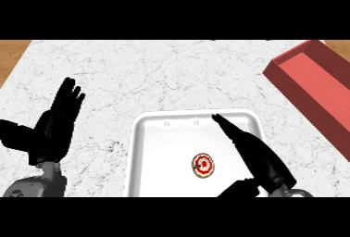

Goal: Pick the cupcake from the tray and place it in the cardboard box

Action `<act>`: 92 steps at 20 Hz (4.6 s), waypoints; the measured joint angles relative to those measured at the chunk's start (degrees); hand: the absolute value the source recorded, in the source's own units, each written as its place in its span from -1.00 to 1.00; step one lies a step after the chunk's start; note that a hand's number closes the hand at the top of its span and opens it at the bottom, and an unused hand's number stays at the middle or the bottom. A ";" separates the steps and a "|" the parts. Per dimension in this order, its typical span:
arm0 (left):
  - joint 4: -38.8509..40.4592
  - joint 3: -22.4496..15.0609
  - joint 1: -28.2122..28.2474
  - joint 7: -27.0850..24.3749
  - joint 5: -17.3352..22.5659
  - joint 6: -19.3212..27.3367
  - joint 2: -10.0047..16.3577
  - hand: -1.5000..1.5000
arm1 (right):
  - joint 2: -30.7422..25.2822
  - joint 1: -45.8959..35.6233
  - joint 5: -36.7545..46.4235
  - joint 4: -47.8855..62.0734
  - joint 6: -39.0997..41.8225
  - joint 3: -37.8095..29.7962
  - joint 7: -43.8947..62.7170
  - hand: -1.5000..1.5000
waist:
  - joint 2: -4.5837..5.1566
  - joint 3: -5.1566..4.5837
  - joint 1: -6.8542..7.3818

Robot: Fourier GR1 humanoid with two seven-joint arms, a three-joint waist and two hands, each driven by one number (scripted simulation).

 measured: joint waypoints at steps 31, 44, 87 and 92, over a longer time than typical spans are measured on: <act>-1.13 2.07 1.27 0.21 -2.33 -2.61 -2.83 0.00 | 9.18 2.88 14.20 12.60 1.34 -0.32 -9.55 -1.00 | -0.01 0.00 -0.01; 0.34 2.96 -0.09 0.18 -2.59 -3.33 -3.00 0.00 | 9.78 2.02 18.50 17.32 -1.78 1.56 -15.29 1.00 | -0.01 0.00 0.02; -0.05 3.42 1.02 -0.33 -2.59 -4.07 -3.36 0.00 | 2.70 -2.87 38.46 -23.51 6.02 -9.42 -14.57 1.00 | 0.05 -0.01 -0.19; -0.89 3.51 1.45 -0.01 -2.40 -4.27 -3.23 0.00 | 1.03 -10.46 28.71 -19.58 11.36 -24.73 -15.26 1.00 | 0.04 0.00 0.02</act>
